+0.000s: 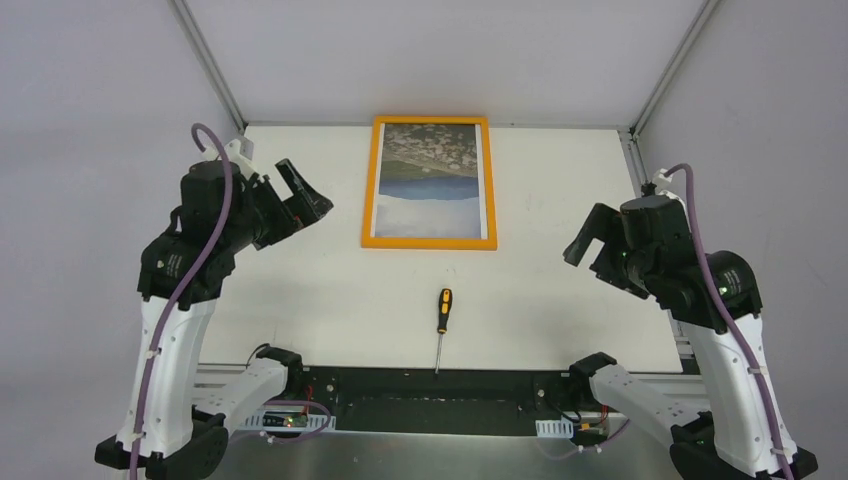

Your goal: Take the photo out of the frame

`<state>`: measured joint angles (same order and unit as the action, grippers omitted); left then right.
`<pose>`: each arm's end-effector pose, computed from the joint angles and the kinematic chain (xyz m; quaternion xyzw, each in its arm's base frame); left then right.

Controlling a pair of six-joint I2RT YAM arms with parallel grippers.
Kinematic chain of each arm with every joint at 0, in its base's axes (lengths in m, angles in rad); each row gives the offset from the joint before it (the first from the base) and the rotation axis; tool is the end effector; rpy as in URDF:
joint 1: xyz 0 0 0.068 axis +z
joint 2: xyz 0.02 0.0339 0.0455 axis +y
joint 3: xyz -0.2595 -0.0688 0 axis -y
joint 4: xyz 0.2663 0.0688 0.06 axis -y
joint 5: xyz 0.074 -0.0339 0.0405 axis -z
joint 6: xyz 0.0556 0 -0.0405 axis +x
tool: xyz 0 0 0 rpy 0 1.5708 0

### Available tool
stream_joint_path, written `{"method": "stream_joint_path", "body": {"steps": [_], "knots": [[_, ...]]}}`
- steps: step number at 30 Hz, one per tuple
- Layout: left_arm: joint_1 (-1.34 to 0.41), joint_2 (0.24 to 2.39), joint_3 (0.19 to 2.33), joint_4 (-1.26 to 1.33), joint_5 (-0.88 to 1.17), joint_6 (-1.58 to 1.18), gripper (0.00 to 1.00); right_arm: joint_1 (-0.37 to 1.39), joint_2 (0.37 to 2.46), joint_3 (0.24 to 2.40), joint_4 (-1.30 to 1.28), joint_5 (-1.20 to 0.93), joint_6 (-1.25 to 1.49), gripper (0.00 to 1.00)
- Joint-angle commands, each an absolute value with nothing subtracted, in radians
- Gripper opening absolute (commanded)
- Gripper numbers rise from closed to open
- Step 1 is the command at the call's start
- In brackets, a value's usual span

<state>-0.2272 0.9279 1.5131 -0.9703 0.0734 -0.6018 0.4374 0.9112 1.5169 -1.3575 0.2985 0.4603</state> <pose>0.1679 -0.0430 0.4697 -0.1342 0.8181 -0.2527 0.4988 0.1325 0.0439 0.4327 0.0696 0.9064 0.0480 0.4139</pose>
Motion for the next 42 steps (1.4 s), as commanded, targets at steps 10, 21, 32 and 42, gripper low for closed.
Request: {"method": "stream_joint_path", "body": {"steps": [10,21,32,42], "knots": [[-0.221,1.006,1.239,-0.953,0.327,-0.838,1.0,0.443,0.99,1.352,-1.248,0.15,0.465,0.99],[-0.28,1.027,1.081,-0.878,0.403,-0.919,1.0,0.431,1.268,1.293,-0.948,0.028,0.474,0.99],[-0.373,1.291,1.236,-0.813,0.4,-0.698,1.0,0.386,1.631,1.349,-0.691,-0.069,0.385,0.76],[-0.373,1.484,1.414,-0.812,0.411,-0.514,1.0,0.312,1.81,1.328,-0.494,-0.196,0.308,0.62]]}}
